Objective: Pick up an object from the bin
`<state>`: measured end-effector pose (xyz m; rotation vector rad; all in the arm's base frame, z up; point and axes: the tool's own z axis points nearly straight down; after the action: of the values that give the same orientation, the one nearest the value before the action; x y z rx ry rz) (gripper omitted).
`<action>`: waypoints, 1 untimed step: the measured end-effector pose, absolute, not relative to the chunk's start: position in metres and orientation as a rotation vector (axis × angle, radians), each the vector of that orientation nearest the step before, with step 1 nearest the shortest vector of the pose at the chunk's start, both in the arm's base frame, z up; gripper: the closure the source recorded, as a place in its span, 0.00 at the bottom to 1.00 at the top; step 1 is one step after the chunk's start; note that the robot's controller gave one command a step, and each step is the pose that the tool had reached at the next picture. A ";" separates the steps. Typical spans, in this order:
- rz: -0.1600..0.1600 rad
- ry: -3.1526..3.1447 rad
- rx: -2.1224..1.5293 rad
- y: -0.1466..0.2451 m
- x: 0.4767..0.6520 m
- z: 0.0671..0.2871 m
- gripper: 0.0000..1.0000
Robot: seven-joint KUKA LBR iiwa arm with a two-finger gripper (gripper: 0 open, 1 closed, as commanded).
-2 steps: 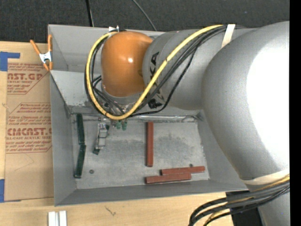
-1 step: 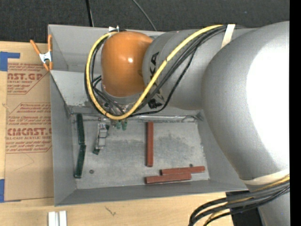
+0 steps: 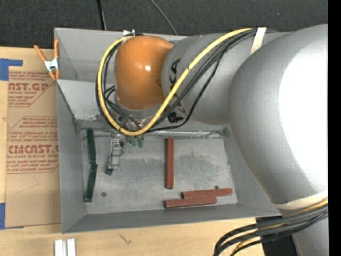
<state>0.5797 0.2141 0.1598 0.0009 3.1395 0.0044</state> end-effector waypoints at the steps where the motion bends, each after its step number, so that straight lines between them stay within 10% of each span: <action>1: 0.001 3.143 0.046 0.214 0.578 0.132 0.00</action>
Offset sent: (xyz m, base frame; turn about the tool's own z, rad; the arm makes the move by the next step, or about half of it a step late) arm 0.0115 0.0002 -0.0814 -0.0019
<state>0.5775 0.2143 0.1319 0.0461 3.1433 0.0006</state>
